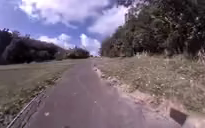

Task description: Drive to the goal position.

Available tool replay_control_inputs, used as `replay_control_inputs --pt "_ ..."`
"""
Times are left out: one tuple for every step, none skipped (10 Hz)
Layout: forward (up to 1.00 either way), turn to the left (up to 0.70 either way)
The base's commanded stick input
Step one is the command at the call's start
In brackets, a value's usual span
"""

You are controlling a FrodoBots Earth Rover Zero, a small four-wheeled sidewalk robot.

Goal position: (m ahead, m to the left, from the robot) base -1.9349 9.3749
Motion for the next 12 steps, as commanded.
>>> replay_control_inputs --pt "1.00 0.40" --pt "1.00 0.40" --pt "1.00 0.40" --pt "1.00 0.40" --pt "1.00 0.40" --pt "1.00 0.40" --pt "1.00 0.40" --pt "1.00 0.37" --pt "1.00 0.03" --pt "1.00 0.03" --pt "1.00 0.03" --pt "1.00 0.03"
